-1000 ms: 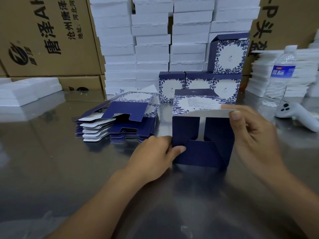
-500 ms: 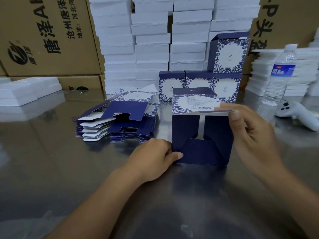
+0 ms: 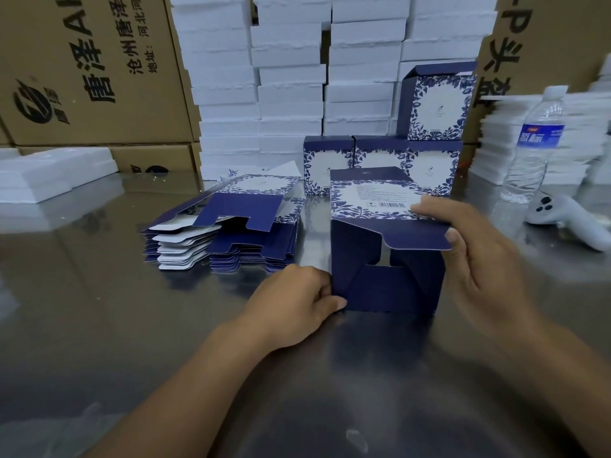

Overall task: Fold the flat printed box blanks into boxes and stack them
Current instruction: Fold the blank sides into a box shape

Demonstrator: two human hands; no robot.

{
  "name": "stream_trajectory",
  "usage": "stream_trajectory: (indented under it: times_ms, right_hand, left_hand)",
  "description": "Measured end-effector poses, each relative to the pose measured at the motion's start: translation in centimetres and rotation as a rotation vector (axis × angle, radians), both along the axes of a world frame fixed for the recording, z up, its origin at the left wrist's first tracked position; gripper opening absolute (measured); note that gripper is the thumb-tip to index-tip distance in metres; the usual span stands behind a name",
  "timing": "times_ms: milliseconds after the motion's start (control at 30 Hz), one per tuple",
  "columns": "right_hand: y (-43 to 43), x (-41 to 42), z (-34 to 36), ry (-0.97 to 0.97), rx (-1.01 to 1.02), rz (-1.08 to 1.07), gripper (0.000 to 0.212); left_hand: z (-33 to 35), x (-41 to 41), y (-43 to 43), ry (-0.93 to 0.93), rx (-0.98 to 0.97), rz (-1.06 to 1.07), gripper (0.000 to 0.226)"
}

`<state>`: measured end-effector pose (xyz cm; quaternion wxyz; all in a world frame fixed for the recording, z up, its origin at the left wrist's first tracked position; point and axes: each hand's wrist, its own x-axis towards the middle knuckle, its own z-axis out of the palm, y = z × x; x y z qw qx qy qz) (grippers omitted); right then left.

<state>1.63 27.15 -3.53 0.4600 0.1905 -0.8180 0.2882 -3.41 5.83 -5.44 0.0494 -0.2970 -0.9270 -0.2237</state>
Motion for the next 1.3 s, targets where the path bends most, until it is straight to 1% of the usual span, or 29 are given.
stream_trajectory:
  times_ms: [33,67,100,133,167,233,300,367,400,467,533,567,633,700,733,800,900,967,1067,1133,1233,1300]
  right_hand:
    - [0.1,0.0,0.0,-0.003,0.016,-0.015,0.063]
    - [0.3,0.0,0.1,-0.012,0.032,-0.025,0.059]
    - [0.5,0.0,0.2,-0.028,0.044,-0.034,0.05]
    - [0.8,0.0,0.3,-0.068,0.044,-0.042,0.042]
    - [1.0,0.0,0.3,-0.13,0.027,-0.044,0.044]
    - [1.3,-0.1,0.0,-0.234,-0.032,-0.026,0.062]
    - [1.3,-0.2,-0.3,-0.228,-0.026,-0.059,0.078]
    - [1.2,-0.2,-0.5,-0.221,-0.04,-0.066,0.083]
    - [1.1,-0.3,-0.5,-0.218,-0.077,-0.05,0.082]
    - [1.0,-0.4,-0.3,-0.209,-0.171,-0.017,0.083]
    - [0.6,-0.3,-0.2,-0.209,-0.201,0.016,0.081]
    - [0.3,-0.3,-0.3,-0.212,-0.183,0.031,0.078]
    - [-0.3,-0.1,-0.5,-0.21,-0.133,0.061,0.07]
    - [-0.6,-0.1,-0.7,-0.205,-0.104,0.077,0.066]
    - [-0.6,-0.1,-0.8,-0.215,-0.112,0.089,0.066]
    - [-0.5,-0.1,-0.8,-0.264,-0.168,0.136,0.06]
    - [-0.6,0.0,-0.6,-0.322,-0.268,0.239,0.047]
    - [-0.9,0.0,-0.3,-0.293,-0.322,0.267,0.044]
    - [-1.1,0.1,0.3,-0.262,-0.453,0.311,0.039]
    - [-1.1,0.4,0.7,-0.235,-0.517,0.309,0.034]
    - [-1.6,0.8,1.1,-0.148,-0.471,0.227,0.02]
    - [-2.2,1.1,1.2,-0.082,-0.327,0.128,0.016]
  left_hand:
    - [0.0,0.0,0.0,0.008,0.005,-0.003,0.032]
    - [0.0,0.1,0.0,0.01,0.009,-0.006,0.031]
    - [0.0,0.0,0.0,0.011,0.013,-0.008,0.03]
    - [0.0,0.0,-0.1,0.014,0.015,-0.008,0.03]
    - [0.1,-0.1,-0.1,0.016,0.014,-0.005,0.03]
    - [0.3,-0.3,-0.4,-0.003,0.011,0.007,0.026]
    - [0.6,-0.5,-1.1,-0.05,0.006,0.016,0.019]
    - [0.9,-0.7,-1.7,-0.066,0.042,0.015,0.021]
    - [1.1,-0.7,-1.9,-0.053,0.113,0.012,0.023]
    - [1.7,-0.6,-1.9,0.015,0.362,0.021,0.021]
    - [2.4,-0.1,-1.3,0.091,0.606,0.042,0.015]
    - [2.8,0.3,-1.0,0.106,0.692,0.036,0.013]
    - [3.1,0.9,-0.4,0.069,0.772,-0.007,0.015]
    - [3.1,1.3,-0.3,0.017,0.752,-0.052,0.029]
    - [3.0,1.3,-0.2,-0.002,0.741,-0.064,0.029]
    - [3.0,1.3,-0.3,-0.021,0.753,-0.081,0.02]
    - [2.9,1.3,-0.3,-0.017,0.774,-0.103,0.023]
    - [2.8,1.6,-0.2,0.038,0.729,-0.109,0.027]
    - [2.7,2.0,0.3,0.216,0.64,-0.072,0.031]
    - [2.7,2.3,0.6,0.3,0.636,-0.054,0.032]
    - [2.6,2.7,1.1,0.365,0.618,-0.06,0.033]
    - [2.6,3.1,1.4,0.385,0.601,-0.07,0.033]
